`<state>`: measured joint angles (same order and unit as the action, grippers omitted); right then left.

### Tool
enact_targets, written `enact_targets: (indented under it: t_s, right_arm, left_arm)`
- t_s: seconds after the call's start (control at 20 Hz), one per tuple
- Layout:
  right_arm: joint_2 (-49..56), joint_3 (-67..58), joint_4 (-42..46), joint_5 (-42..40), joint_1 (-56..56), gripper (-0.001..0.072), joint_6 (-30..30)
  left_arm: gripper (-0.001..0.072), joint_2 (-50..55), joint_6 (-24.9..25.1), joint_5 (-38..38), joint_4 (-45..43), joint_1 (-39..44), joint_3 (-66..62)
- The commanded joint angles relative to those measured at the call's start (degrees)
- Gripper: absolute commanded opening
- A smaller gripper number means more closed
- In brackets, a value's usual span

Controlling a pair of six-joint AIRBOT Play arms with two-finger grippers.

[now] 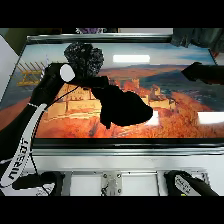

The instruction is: Fold the clothes and pants, and hang the long-sleeved shirts on hangers.

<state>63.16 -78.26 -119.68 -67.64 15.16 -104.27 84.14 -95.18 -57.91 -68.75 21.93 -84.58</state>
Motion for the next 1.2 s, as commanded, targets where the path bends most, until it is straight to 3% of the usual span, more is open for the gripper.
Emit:
enact_targets:
  t_s: [0.0, 0.15, 0.35, 0.45, 0.9, 0.95, 1.1, 1.15]
  right_arm:
    - [2.6, 6.2, 0.1, -0.9, 0.1, 0.0587, 0.2]
    - [4.5, 15.7, -0.5, 1.6, 0.1, 0.0586, 0.9]
    - [6.4, 23.8, -5.6, 6.2, 0.1, 0.0587, 1.0]
    - [7.4, 25.4, -6.1, 6.6, 0.0, 0.0586, 1.0]
    - [12.0, 25.8, -6.2, 6.6, -2.6, 0.0587, 1.0]
    - [12.7, 25.8, -6.2, 6.9, -3.7, 0.0587, 1.0]
    - [15.7, 25.8, -6.8, 9.8, -7.6, 0.0587, 1.0]
    - [17.2, 25.8, -8.1, 11.3, -9.2, 0.0587, 1.0]
  left_arm:
    - [0.0688, 0.7, -0.7, 0.1, 12.3, -6.6, 10.8]
    - [0.0688, 1.0, -0.2, 4.5, 18.8, -7.8, 19.5]
    - [0.0688, 5.5, 6.6, 8.9, 33.3, -7.4, 21.5]
    - [0.0688, 8.5, 7.3, 11.2, 37.2, -7.1, 21.5]
    - [0.0687, 23.3, 6.9, 8.9, 36.9, -6.3, 5.6]
    - [0.0632, 24.3, 6.6, 8.1, 36.9, -6.3, 3.9]
    - [0.0022, 25.7, 6.9, 7.0, 36.8, -7.1, 1.1]
    - [0.0027, 25.7, 7.0, 6.6, 36.8, -7.6, 0.5]
